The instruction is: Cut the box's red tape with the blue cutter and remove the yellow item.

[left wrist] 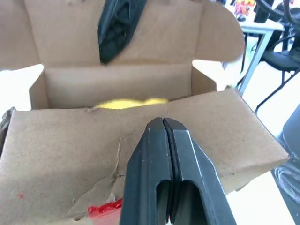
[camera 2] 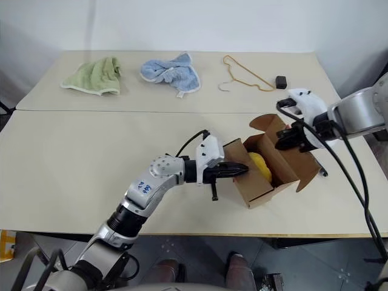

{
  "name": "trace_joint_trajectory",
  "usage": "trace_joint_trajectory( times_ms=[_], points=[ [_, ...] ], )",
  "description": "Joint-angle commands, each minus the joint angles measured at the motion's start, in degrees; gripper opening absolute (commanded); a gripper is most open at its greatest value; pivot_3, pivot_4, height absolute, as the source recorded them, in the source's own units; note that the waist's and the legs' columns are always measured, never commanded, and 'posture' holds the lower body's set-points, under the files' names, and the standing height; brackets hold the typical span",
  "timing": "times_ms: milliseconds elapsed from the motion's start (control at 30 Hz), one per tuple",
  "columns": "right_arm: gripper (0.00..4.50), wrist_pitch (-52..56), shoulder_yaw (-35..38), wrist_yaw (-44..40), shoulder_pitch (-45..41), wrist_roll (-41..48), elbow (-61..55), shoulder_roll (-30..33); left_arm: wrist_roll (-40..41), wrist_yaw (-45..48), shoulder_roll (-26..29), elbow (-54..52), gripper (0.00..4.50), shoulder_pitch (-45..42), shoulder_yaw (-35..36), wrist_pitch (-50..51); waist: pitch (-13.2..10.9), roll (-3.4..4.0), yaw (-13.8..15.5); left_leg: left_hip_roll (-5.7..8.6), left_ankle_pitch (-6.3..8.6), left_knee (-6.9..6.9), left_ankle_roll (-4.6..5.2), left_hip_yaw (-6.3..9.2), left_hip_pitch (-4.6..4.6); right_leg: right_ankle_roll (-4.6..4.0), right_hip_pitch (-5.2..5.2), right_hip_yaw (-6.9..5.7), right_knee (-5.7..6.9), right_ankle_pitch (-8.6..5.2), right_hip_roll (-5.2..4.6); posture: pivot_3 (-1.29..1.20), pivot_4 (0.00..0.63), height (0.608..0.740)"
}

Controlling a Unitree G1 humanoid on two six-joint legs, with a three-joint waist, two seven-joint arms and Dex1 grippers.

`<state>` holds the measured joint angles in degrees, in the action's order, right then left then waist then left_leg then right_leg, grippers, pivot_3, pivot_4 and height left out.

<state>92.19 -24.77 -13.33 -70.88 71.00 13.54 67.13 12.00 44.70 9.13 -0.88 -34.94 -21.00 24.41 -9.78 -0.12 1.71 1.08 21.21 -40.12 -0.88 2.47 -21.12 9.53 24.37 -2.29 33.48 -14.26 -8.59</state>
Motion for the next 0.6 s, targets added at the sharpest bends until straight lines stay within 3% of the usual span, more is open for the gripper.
trace_joint_trajectory(
  times_ms=[33, 267, 600],
  points=[
    [0.02, 0.31, -0.24, -8.06, 0.97, -6.81, -0.42, 1.41, -1.50, -0.77, 4.16, 2.50, 0.00, 4.26, 1.19, 3.91, 0.01, 0.01, -0.02, 0.00, 0.00, 0.00, 0.00, 0.00, 0.01, 0.00, 0.00, 0.00, 0.00, 0.00, -0.01, 0.00, 0.150, 0.740],
    [0.02, 0.31, 2.38, -15.87, 5.03, -13.45, -2.64, -0.66, 1.95, -0.30, 7.31, -3.24, 0.00, 6.58, 5.09, 5.59, -0.04, 0.09, -0.08, 0.04, -0.02, -0.01, 0.01, 0.01, -0.07, 0.02, 0.07, 0.02, 0.02, 0.03, -0.03, 0.00, 0.150, 0.740],
    [0.02, 0.31, 15.61, -9.64, 14.47, -12.79, -2.83, -7.07, 2.31, -0.61, 9.41, -5.59, 0.00, 7.06, 6.54, 8.37, -0.07, 0.11, -0.18, 0.04, -0.02, 0.06, 0.00, -0.01, -0.17, 0.02, 0.20, 0.02, -0.03, 0.03, -0.03, 0.00, 0.150, 0.740]
  ],
)
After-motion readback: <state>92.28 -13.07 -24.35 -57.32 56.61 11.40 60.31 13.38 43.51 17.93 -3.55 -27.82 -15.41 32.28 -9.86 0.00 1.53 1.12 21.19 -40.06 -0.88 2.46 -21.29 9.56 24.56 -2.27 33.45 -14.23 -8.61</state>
